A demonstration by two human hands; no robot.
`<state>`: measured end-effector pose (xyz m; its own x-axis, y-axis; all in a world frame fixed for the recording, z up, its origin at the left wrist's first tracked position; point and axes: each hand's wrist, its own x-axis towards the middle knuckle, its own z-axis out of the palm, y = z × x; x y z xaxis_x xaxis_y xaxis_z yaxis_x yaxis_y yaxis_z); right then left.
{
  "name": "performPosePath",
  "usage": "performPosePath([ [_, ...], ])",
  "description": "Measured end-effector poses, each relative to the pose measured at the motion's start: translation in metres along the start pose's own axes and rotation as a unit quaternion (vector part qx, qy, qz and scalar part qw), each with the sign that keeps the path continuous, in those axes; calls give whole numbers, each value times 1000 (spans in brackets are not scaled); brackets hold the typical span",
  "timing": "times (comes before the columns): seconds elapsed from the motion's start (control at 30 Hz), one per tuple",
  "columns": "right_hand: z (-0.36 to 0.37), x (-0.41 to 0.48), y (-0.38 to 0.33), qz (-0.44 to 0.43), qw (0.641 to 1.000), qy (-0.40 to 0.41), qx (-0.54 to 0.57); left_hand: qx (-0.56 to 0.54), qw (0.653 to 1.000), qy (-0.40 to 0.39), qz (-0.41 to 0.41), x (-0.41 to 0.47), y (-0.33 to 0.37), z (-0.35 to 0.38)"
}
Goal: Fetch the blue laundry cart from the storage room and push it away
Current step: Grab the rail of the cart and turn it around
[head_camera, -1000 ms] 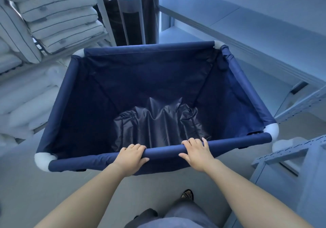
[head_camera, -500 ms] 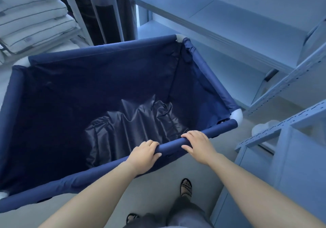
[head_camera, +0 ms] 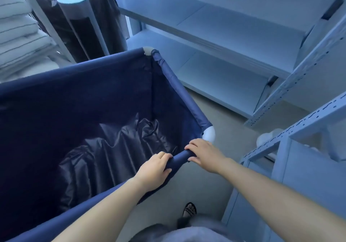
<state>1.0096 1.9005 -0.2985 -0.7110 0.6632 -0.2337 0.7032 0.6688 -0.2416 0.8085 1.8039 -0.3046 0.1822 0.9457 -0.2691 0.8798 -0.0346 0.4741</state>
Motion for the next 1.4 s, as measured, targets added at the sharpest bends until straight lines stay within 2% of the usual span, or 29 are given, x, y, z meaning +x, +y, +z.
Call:
performPosePath([
  [0.17, -24, 5, 37, -23, 999, 22, 7, -7, 1000, -4, 1, 27, 15, 5],
  [0.47, -40, 31, 64, -27, 998, 33, 36, -7, 998, -61, -27, 51, 12, -10],
  [0.67, -56, 58, 70, -55, 998, 32, 27, -38, 999, -10, -37, 93, 10, -32],
  [0.83, -77, 88, 91, -40, 999, 32, 5, -53, 997, 46, -34, 133, 10, -53],
  [0.97, -83, 110, 108, -29, 999, 31, 31, -43, 995, 78, -46, 157, 9, -65],
  [1.17, -90, 149, 143, -81, 996, -8, 34, -51, 979, 140, -136, 194, 18, -69],
  [1.4, -120, 203, 202, -181, 982, -39, 24, -63, 927, 190, -317, 241, 48, -67],
])
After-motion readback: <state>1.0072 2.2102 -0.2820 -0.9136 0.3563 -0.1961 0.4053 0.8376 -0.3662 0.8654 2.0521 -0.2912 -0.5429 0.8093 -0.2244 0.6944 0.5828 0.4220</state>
